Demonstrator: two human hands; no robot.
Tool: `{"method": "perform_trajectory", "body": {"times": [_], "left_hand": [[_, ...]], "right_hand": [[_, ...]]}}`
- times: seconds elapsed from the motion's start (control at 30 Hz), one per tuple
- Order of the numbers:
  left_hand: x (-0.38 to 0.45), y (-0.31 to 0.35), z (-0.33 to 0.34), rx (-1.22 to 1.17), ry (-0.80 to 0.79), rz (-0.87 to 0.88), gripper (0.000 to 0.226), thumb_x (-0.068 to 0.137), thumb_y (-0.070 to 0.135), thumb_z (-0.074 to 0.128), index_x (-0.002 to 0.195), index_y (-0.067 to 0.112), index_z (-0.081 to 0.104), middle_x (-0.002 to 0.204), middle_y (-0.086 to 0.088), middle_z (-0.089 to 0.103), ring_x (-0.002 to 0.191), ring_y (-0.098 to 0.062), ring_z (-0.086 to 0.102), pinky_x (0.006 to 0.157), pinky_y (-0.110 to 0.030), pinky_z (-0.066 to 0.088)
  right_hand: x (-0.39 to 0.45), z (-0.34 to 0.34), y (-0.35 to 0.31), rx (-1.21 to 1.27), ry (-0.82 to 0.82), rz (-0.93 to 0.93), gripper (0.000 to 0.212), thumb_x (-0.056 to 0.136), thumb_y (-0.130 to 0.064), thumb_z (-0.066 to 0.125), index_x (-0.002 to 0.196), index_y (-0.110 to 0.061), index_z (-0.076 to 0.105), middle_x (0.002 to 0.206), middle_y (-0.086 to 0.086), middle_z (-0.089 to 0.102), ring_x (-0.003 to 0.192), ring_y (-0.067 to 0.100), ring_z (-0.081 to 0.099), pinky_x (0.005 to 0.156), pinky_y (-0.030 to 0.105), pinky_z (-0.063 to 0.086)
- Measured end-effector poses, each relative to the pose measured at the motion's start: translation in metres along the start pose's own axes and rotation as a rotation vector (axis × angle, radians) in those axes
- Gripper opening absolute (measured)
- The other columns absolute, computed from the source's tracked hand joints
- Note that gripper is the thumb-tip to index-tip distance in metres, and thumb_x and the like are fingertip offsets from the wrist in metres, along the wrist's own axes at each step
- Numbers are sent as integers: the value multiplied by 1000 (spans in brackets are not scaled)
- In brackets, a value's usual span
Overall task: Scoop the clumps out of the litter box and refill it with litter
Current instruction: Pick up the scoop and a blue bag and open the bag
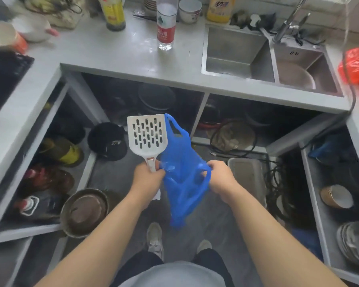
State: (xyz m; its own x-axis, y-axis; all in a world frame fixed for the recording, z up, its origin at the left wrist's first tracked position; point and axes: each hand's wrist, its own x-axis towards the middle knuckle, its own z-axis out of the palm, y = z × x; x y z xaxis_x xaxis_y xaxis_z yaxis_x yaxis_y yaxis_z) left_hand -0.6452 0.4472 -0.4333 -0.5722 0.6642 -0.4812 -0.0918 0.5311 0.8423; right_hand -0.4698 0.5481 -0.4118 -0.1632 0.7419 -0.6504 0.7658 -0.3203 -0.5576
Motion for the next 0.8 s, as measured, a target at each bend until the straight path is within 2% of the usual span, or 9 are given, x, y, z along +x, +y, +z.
{"method": "perform_trajectory", "body": {"times": [0.07,0.13,0.23,0.3,0.4,0.5,0.57,0.67,0.8], "left_hand": [[13,-6,-16,-7,98,-46,4,82,-4,63,86,-5,65,73,-10,61,65,-20,51,59,-28,42],[24,-8,-25,-22,118,-63,12,81,-1,68,93,-1,69,80,-7,66,70,-20,57,66,-28,45],[31,6,-27,-101,45,7,45,77,9,85,116,13,63,107,6,65,100,-6,64,84,-23,49],[32,26,-21,-52,-18,127,58,71,12,91,118,19,59,105,14,62,98,5,60,81,-13,48],[33,62,-1,98,-145,308,43,70,9,92,97,10,59,77,16,60,70,10,60,63,-7,46],[35,86,21,112,-210,303,24,74,26,85,92,26,68,81,6,70,80,-6,69,74,-27,57],[36,98,35,144,-193,289,10,77,29,76,78,26,67,71,8,67,70,-15,63,65,-30,51],[42,105,53,140,-168,214,36,85,22,76,56,27,57,51,12,51,55,-11,48,52,-23,40],[56,101,63,89,-114,91,42,87,14,76,52,34,63,64,8,64,69,-22,60,68,-37,49]], "right_hand": [[7,1,5,93,130,37,6,76,-10,51,72,-10,47,70,5,53,60,19,40,53,32,37],[9,-2,5,120,182,26,20,84,-9,53,67,-16,45,65,0,50,59,19,39,54,29,34],[17,-8,0,134,188,-48,13,92,-12,55,79,-12,60,69,-1,57,63,18,47,57,29,38],[24,-13,-8,128,161,-108,11,92,-13,56,84,-13,63,71,-1,60,63,17,50,58,29,41],[38,-24,-20,82,98,-180,13,94,-15,57,85,-18,65,69,-4,59,60,14,48,55,26,40],[50,-41,-28,-13,45,-260,18,91,-10,54,86,-20,67,72,-2,61,57,15,47,45,20,38],[61,-53,-28,-41,53,-318,21,88,-6,52,86,-20,68,77,-2,60,64,16,51,46,15,37],[81,-70,-27,-36,139,-276,15,92,-15,58,105,-18,66,105,1,58,90,21,57,64,23,43],[103,-89,-16,-275,178,7,46,88,-38,66,123,-16,48,127,7,47,117,32,52,89,41,49]]}}
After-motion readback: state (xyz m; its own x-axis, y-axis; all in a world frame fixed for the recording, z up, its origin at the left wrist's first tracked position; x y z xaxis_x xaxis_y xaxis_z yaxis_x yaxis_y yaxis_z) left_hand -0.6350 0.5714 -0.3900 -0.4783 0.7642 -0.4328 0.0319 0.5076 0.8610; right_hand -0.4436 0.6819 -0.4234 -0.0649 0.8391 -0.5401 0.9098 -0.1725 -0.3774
